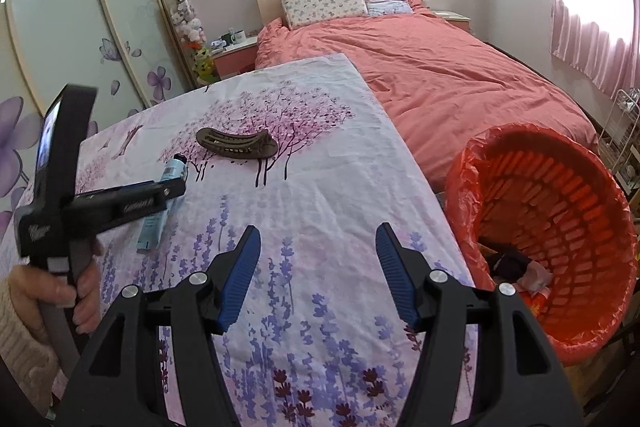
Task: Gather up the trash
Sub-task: 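Grasp the light-blue tube with the left tool while the right tool reaches the brown hair clip, then grasp the brown hair clip with the right tool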
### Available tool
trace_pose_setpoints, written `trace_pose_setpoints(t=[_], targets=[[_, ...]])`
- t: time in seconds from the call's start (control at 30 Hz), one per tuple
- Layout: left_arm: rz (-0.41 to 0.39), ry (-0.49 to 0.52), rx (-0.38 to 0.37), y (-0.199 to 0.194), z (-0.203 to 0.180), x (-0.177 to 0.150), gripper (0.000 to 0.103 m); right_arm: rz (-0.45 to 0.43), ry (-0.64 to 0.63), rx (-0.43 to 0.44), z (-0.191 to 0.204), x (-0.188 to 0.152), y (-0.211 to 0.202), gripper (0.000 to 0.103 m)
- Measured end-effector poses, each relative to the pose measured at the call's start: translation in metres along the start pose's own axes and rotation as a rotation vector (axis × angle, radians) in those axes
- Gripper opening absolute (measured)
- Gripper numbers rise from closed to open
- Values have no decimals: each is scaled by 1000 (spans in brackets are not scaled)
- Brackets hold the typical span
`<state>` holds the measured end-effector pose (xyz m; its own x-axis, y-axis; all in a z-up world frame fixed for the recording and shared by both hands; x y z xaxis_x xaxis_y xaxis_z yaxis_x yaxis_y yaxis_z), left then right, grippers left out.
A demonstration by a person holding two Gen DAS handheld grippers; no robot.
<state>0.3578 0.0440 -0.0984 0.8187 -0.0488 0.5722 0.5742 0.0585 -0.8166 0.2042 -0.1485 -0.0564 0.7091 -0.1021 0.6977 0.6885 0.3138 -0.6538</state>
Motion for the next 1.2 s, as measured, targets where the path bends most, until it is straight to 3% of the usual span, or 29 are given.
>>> trace_pose_setpoints(t=[0.03, 0.07, 0.2, 0.33, 0.5, 0.6, 0.77, 1.0, 1.1, 1.2], targets=[[-7, 1, 9, 1, -1, 1, 39, 3, -2, -1, 1, 0, 3, 60], [-17, 9, 26, 3, -2, 2, 28, 5, -3, -2, 2, 1, 6, 60], [-25, 16, 47, 2, 11, -1, 28, 11, 2, 13, 5, 6, 19, 60], [-15, 12, 129, -5, 61, -15, 28, 15, 1, 36, 12, 21, 41, 60], [-6, -81, 213, -13, 132, -34, 29, 2, 34, 35, 14, 57, 77, 60], [-38, -113, 198, -15, 148, -41, 30, -4, 40, -40, 7, 82, 101, 55], [-45, -119, 192, -14, 149, -40, 31, 133, 10, -142, -10, 95, 146, 54], [-46, -135, 172, -12, 152, -42, 31, 211, -64, -31, 18, 63, 124, 50], [-46, -134, 173, -12, 152, -42, 31, 117, -99, -83, 25, 64, 103, 50], [-46, -132, 175, -12, 152, -42, 31, 89, -19, -14, 27, 66, 95, 50]])
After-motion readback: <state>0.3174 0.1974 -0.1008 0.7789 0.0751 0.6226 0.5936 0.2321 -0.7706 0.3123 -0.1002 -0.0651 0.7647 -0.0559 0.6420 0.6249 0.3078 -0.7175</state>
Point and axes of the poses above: each gripper's, at about its wrist camera, not at the fingertips, and y roughly the way its jaws point, z to its left, x to its top, the point moved 3 cm from there along y, roughly the way its jaws point, and after that the axes turned 11 degrees about x, right-handed, at the moved point
